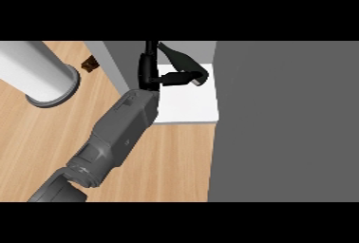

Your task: Pick up the wine, place it into the cabinet and close the cabinet

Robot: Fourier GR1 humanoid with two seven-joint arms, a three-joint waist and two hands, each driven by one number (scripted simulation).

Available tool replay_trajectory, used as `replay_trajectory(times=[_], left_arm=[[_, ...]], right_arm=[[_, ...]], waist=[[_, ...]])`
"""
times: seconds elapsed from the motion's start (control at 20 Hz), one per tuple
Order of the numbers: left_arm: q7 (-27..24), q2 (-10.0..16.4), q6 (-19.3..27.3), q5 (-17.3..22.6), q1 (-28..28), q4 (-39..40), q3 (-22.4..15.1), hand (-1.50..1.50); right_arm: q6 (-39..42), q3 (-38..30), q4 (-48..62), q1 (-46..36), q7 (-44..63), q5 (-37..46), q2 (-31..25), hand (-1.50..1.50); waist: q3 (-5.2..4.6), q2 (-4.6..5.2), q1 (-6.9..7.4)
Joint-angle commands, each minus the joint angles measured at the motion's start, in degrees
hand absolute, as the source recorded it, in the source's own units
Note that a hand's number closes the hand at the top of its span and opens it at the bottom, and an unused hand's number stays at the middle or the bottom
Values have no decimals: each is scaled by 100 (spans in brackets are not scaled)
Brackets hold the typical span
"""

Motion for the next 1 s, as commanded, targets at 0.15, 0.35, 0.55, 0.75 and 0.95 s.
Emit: replay_trajectory(times=[0.15,0.35,0.55,0.75,0.95], left_arm=[[404,145,-90,-63,383,-1083,-100,-150],[213,76,26,-219,1048,-1820,-271,-150],[645,163,316,-316,1558,-2913,-570,-150],[850,171,490,-430,2254,-3849,-874,-150],[1174,353,704,-539,3081,-5076,-1277,-150]], right_arm=[[-109,277,-951,443,193,-225,114,-150],[-285,318,-1179,239,645,-167,23,-150],[-251,-64,-1021,218,436,-425,-49,-150],[-199,293,-1227,449,449,-209,-72,-150],[-322,257,-1137,203,584,-238,-65,-150]], waist=[[1,-85,171],[-3,-63,179],[5,-98,249],[2,-92,182],[1,-81,236]])
